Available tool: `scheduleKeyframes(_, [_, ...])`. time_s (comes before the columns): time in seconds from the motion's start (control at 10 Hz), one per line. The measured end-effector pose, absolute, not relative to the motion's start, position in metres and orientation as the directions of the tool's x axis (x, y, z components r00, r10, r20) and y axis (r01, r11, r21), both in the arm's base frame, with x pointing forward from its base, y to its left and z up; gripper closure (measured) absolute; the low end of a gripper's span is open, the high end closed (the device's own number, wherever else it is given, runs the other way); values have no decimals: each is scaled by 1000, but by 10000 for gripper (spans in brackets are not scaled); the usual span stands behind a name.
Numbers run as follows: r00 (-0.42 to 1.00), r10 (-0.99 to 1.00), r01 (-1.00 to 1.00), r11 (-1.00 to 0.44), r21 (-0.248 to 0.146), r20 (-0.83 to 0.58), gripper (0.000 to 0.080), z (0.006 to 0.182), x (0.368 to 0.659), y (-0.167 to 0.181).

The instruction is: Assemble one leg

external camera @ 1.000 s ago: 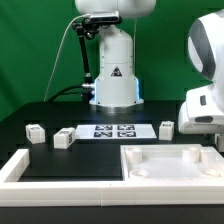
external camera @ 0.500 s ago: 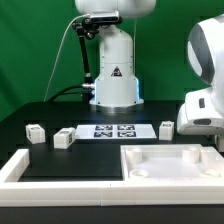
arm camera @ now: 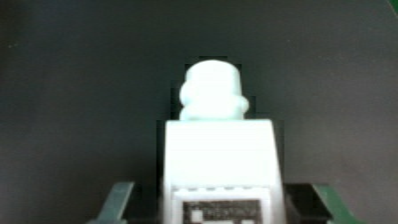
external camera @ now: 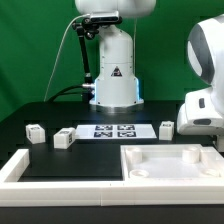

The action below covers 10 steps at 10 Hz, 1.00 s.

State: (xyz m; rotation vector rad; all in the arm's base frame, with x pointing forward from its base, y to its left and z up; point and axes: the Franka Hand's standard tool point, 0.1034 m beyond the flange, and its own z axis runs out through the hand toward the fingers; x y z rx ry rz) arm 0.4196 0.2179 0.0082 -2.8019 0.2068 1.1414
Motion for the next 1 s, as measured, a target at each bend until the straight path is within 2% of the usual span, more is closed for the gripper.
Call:
scheduleKeyframes(0.3, [702,-76,-157,-986,-50,-708,514,12,421,215])
scheduleKeyframes(0.5, [689,-73,-160,-986,-53,-721,513,49,440,197])
scheduleKeyframes(0.7, [693,-79,-171,-984,-57,-717,512,71,452,185])
scheduleKeyframes(1.0, [729,-77,-171,-983,-72,-680,512,68,458,186])
